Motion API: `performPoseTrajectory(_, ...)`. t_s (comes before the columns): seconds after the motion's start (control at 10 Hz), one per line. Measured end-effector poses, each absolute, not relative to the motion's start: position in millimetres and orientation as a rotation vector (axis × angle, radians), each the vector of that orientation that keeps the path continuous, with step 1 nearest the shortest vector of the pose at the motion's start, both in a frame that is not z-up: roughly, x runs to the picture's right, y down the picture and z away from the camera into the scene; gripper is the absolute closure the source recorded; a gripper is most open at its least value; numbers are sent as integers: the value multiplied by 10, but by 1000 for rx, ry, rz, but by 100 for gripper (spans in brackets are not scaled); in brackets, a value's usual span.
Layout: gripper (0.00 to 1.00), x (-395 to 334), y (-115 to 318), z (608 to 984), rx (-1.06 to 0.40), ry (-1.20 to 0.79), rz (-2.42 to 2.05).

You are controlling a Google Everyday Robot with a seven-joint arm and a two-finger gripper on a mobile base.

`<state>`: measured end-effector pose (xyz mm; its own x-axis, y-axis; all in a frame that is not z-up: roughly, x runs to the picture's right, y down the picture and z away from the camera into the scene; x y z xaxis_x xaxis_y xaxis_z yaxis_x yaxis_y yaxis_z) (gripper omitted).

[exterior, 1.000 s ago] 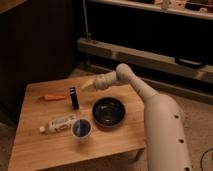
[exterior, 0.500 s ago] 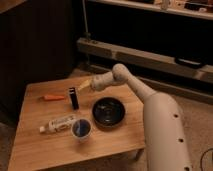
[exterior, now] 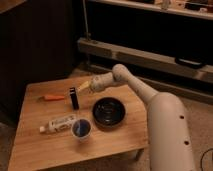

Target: Knock the eraser over

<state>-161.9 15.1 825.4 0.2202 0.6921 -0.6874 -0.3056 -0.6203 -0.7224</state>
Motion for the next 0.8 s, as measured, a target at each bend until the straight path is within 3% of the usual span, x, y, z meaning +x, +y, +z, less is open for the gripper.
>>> performPoseTrajectory(0.5, 99, -3003, 466, 7690, -1800, -321, 1175)
performPoseTrajectory(0.8, 80, -3666, 591, 7495, -1807, -327, 1140)
